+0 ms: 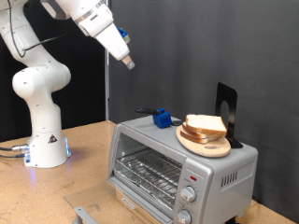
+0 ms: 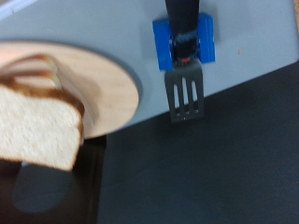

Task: Make a piece of toast with the oven

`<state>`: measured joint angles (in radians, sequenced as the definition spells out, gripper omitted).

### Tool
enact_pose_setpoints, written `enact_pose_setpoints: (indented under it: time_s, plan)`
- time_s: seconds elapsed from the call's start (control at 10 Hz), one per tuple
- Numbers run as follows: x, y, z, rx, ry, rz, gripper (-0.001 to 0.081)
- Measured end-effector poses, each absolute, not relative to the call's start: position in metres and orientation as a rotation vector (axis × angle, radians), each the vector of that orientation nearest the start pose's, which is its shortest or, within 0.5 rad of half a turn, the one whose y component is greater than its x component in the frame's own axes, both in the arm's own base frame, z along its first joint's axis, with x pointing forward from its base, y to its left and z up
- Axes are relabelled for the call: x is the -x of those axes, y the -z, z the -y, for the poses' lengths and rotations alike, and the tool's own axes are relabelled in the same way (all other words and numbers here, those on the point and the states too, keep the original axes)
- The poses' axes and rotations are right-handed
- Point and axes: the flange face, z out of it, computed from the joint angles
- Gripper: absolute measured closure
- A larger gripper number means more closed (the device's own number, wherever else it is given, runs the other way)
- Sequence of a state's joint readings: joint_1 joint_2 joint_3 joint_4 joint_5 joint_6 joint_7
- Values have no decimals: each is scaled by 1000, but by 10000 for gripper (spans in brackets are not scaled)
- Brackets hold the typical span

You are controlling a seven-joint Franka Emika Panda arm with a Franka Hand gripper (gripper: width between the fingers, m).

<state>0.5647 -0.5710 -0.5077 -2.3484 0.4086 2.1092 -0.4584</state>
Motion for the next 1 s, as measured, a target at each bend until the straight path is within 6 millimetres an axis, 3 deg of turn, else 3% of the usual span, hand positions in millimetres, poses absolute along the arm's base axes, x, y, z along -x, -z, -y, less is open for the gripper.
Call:
enact_pose_setpoints:
  time_s: [0.3,0.5,1.0]
  plan:
    - [-421,-557,-66,2482,524,557,124]
    - [-411,-547,-95,2543,490,594,124]
    - [-413,-511,-123,2656,471,522,124]
